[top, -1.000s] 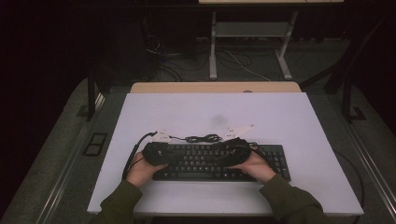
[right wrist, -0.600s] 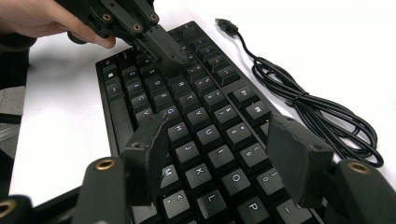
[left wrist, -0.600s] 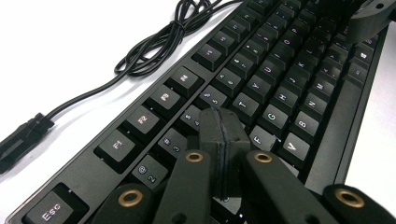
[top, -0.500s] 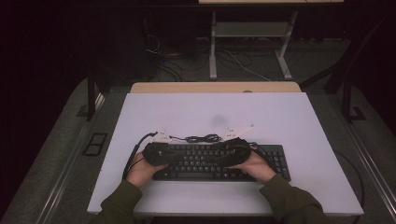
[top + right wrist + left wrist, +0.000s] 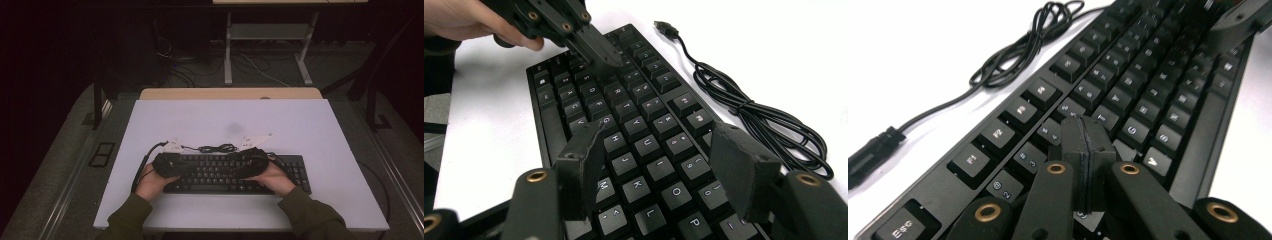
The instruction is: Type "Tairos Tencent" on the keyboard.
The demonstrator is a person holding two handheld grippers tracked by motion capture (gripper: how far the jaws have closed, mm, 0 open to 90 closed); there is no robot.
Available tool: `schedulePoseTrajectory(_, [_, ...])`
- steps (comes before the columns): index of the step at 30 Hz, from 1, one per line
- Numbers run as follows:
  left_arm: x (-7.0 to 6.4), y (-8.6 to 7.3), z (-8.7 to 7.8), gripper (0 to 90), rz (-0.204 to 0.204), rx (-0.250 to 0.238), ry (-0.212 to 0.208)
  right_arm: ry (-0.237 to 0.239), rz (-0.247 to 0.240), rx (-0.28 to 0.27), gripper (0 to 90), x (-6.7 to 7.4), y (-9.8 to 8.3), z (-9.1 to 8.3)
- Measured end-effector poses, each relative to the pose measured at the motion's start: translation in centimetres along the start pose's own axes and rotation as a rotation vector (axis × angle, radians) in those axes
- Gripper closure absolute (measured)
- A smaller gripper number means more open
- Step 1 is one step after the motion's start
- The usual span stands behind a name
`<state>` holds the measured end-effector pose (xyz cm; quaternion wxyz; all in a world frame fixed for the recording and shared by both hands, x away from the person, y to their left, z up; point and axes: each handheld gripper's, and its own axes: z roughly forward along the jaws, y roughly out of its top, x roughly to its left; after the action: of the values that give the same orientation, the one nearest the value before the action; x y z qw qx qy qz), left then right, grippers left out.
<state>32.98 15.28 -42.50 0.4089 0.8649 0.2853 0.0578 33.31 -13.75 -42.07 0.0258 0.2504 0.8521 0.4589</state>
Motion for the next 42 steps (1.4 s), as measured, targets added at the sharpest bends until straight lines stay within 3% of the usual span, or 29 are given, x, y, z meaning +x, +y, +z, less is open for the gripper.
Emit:
schedulePoseTrajectory(3, [-0.1,0.0,-0.4,89.4,-0.021,-0.025,-0.001,0.001,0.0,-0.002,38.4,0.1,0.0,0.0])
schedulePoseTrajectory(7, [-0.1,0.0,-0.6,88.8,-0.021,-0.023,0.004,0.0,0.0,-0.001,38.7,0.0,0.0,0.0])
schedulePoseTrajectory(10, [-0.1,0.1,-0.7,82.0,-0.025,-0.034,0.011,0.002,0.002,-0.003,41.1,0.1,0.0,0.0])
schedulePoseTrajectory(19, [-0.4,0.0,-0.7,51.6,-0.036,-0.049,0.02,0.038,0.004,0.001,64.5,0.6,0.1,0.3])
schedulePoseTrajectory(25, [-0.6,0.1,-0.6,38.0,-0.037,-0.06,0.014,0.076,0.001,0.023,82.5,1.0,0.1,1.0])
schedulePoseTrajectory(28, [-0.7,0.1,-0.6,36.3,-0.032,-0.065,0.015,0.087,0.0,0.036,88.9,1.3,0.0,1.4])
schedulePoseTrajectory(42, [-0.7,0.1,-0.5,33.6,-0.036,-0.073,0.023,0.105,-0.022,0.09,89.2,2.2,-0.3,2.9])
